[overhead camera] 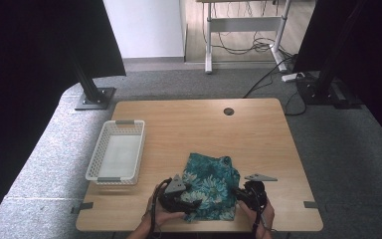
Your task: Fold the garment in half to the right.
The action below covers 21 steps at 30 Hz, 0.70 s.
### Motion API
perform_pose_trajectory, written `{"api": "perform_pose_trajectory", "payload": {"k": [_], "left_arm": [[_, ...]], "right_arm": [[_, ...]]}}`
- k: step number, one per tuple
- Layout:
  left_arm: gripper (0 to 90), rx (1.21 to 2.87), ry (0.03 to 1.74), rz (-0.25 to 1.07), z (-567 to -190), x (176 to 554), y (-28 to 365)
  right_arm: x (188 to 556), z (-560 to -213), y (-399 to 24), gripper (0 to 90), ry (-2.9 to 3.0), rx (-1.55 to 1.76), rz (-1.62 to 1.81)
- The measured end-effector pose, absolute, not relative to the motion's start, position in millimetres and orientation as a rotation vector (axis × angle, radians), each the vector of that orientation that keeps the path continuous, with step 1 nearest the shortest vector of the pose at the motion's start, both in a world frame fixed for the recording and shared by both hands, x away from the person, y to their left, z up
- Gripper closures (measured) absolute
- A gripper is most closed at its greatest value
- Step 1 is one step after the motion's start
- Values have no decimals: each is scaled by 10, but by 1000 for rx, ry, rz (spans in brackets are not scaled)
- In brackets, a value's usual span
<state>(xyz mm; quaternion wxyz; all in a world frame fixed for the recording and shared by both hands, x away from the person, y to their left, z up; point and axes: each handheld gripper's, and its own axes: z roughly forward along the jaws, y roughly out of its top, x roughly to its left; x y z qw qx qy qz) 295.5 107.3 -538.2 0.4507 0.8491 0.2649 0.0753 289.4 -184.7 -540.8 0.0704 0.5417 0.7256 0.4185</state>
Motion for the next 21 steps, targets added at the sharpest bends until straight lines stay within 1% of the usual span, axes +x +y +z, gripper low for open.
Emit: {"api": "perform_pose_trajectory", "payload": {"k": [6, 8, 12, 14, 15, 21], "left_arm": [[267, 2125, 636, 175, -5406, 2880, 1057], [266, 2125, 641, 173, -5413, 2878, 1051], [264, 2145, 640, 158, -5471, 2850, 1000], [264, 2152, 638, 154, -5482, 2843, 979], [257, 2155, 642, 157, -5490, 2835, 956], [247, 2155, 666, 168, -5505, 2850, 851]], "right_arm": [[2886, -5462, -1799, 829, 2210, 1606, 1221], [2890, -5472, -1768, 780, 2223, 1587, 1203], [2900, -5482, -1701, 716, 2249, 1531, 1150], [2905, -5479, -1686, 706, 2255, 1516, 1140], [2919, -5475, -1672, 685, 2263, 1500, 1131], [3076, -5482, -1673, 659, 2279, 1457, 1138]]}}
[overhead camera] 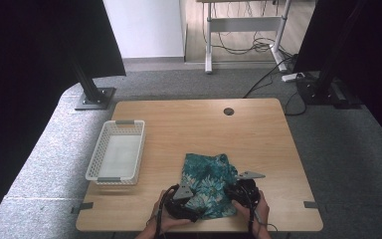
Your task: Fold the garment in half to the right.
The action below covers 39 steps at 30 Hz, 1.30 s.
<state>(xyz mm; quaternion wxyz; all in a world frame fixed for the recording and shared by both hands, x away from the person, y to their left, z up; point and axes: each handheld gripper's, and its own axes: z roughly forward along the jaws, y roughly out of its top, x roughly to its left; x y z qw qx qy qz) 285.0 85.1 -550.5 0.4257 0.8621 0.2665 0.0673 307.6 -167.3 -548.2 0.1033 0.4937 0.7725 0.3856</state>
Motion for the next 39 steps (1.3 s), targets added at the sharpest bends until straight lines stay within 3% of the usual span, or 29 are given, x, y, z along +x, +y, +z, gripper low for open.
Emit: {"api": "perform_pose_trajectory", "payload": {"k": [3, 7, 10, 13, 16, 21, 32, 37, 39], "left_arm": [[238, 2136, 671, 177, -5476, 2841, 857], [235, 2101, 680, 174, -5433, 2854, 939], [233, 2067, 700, 175, -5408, 2882, 1042], [232, 2048, 715, 161, -5413, 2894, 1098], [232, 2056, 712, 165, -5432, 2876, 1099], [226, 2073, 691, 180, -5428, 2829, 1044], [217, 2088, 694, 182, -5477, 2856, 1014], [206, 2064, 668, 179, -5403, 2852, 1048], [195, 2046, 668, 175, -5368, 2837, 1089]], "right_arm": [[3126, -5471, -1679, 587, 2287, 1458, 1166], [3086, -5435, -1708, 579, 2254, 1456, 1239], [3088, -5423, -1702, 636, 2251, 1459, 1239], [3062, -5410, -1680, 776, 2246, 1447, 1216], [2985, -5358, -1678, 856, 2243, 1444, 1189], [2870, -5355, -1720, 854, 2258, 1455, 1157], [2867, -5479, -1708, 755, 2297, 1448, 1142], [2838, -5407, -1736, 532, 2283, 1403, 1234], [2788, -5353, -1740, 395, 2264, 1344, 1272]]}}
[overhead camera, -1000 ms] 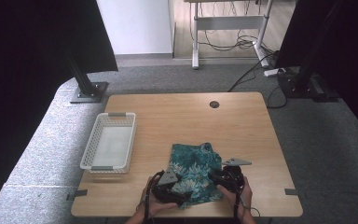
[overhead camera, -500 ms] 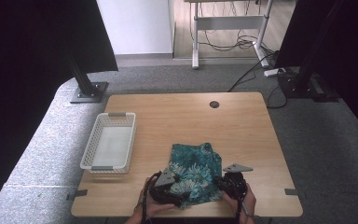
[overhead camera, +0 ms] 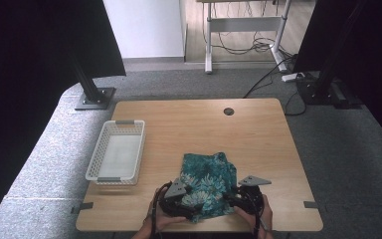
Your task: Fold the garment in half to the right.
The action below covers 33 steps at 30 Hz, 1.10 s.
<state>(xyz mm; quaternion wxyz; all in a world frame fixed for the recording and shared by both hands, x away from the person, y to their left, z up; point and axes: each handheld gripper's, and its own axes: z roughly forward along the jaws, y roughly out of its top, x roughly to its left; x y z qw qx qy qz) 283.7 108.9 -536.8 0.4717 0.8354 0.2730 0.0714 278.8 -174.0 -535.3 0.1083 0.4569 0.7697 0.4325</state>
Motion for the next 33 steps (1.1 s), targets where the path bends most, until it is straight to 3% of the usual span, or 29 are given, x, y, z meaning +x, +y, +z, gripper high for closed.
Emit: {"api": "perform_pose_trajectory", "payload": {"k": [6, 12, 33], "left_arm": [[192, 2027, 685, 185, -5317, 2775, 1206], [192, 2020, 714, 196, -5323, 2690, 1338], [191, 2022, 770, 253, -5360, 2350, 1735]], "right_arm": [[2684, -5328, -1762, 277, 2274, 1245, 1348], [2570, -5335, -1834, 230, 2267, 1175, 1355], [2106, -5437, -2195, 206, 2277, 1133, 1272]]}}
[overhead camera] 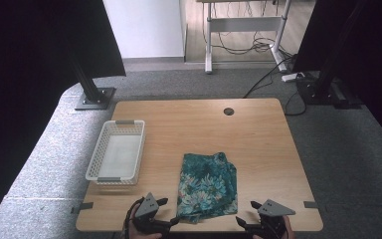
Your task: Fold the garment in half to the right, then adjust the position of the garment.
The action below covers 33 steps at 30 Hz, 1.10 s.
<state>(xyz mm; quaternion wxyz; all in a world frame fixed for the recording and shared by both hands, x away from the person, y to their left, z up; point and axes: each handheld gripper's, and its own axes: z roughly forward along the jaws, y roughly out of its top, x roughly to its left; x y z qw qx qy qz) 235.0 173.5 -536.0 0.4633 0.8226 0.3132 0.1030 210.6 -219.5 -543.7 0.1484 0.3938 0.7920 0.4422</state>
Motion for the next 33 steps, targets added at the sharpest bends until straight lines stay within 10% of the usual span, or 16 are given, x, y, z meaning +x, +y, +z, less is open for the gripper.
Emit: {"api": "perform_pose_trajectory", "payload": {"k": [33], "left_arm": [[191, 2028, 757, 266, -5335, 2312, 1702]], "right_arm": [[2102, -5430, -2160, 206, 2290, 1102, 1277]]}}
